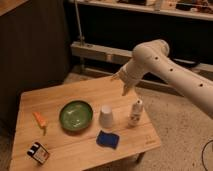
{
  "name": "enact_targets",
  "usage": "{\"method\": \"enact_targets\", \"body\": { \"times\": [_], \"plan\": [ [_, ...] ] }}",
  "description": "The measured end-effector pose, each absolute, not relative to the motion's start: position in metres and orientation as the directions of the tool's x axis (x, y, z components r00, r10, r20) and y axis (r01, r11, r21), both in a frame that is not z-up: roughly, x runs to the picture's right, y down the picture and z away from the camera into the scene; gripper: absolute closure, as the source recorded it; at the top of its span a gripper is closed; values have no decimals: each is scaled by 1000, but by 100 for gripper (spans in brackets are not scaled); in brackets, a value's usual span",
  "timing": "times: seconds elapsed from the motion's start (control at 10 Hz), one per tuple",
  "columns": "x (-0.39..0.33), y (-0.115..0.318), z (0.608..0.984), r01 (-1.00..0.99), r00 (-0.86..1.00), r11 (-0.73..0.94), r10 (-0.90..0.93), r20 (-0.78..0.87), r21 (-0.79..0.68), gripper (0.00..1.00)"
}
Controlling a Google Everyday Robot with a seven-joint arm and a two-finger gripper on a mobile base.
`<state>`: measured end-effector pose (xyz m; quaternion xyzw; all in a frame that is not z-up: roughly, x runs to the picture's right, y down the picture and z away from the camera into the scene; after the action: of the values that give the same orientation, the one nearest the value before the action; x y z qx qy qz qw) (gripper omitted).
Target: Place the ceramic cup over the eraser
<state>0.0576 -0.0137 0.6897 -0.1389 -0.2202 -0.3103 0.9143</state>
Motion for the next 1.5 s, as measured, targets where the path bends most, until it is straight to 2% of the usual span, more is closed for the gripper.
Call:
{"method": "enact_targets", "body": {
  "times": [0.3,1.0,1.5],
  "plan": [
    [27,13,694,703,658,696,-562,501,-142,40],
    [-15,59,755,788,577,581,-585,570,-201,40],
    [26,64,778,777,596,579,-553,582,-246,40]
  ]
}}
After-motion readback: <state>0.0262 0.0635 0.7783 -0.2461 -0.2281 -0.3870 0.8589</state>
